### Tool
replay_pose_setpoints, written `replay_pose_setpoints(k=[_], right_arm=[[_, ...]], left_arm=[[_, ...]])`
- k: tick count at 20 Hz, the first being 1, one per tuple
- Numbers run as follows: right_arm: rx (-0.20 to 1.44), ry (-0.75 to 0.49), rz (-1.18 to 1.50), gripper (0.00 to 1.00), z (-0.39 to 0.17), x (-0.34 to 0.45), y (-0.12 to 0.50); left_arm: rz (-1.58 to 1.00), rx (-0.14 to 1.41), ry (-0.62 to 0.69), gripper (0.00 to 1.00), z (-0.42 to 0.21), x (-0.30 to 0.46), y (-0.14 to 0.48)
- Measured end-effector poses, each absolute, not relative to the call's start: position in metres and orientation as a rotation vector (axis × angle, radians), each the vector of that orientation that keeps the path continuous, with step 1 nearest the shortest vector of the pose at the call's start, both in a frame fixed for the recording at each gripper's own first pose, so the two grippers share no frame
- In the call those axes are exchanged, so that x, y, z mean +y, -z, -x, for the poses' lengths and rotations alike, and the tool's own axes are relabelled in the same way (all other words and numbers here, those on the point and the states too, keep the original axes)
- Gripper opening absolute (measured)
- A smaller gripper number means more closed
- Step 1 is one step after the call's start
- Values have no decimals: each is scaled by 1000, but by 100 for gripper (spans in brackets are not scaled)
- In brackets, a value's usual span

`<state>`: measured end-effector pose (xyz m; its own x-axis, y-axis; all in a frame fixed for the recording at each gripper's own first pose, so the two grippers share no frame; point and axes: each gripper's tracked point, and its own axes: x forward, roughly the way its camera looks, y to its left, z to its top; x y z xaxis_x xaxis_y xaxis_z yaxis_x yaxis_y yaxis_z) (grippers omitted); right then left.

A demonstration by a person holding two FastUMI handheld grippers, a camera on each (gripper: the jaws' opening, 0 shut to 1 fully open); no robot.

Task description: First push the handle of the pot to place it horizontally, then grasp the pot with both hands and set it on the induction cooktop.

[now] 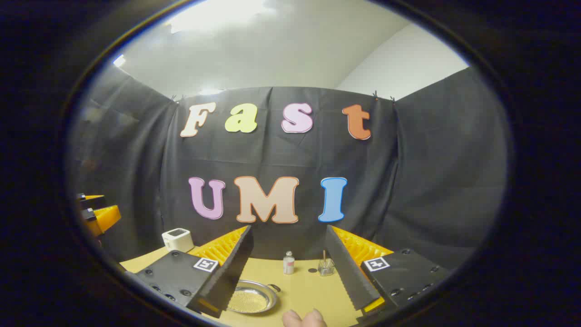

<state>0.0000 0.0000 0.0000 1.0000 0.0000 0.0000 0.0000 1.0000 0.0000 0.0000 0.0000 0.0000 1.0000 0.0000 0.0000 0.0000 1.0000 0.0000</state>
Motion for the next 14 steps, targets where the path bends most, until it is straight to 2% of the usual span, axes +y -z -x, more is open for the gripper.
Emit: replay_pose_setpoints(k=[11,12,14], right_arm=[[-3,-17,-2,99,-3,-6,-2],[-9,-16,3,99,-3,-7,-3],[-16,-15,9,99,-2,-4,-4]], left_arm=[[-23,5,-5,92,1,-15,-3],[-25,7,-8,94,2,-15,-3],[-21,10,-11,92,2,-13,0]])
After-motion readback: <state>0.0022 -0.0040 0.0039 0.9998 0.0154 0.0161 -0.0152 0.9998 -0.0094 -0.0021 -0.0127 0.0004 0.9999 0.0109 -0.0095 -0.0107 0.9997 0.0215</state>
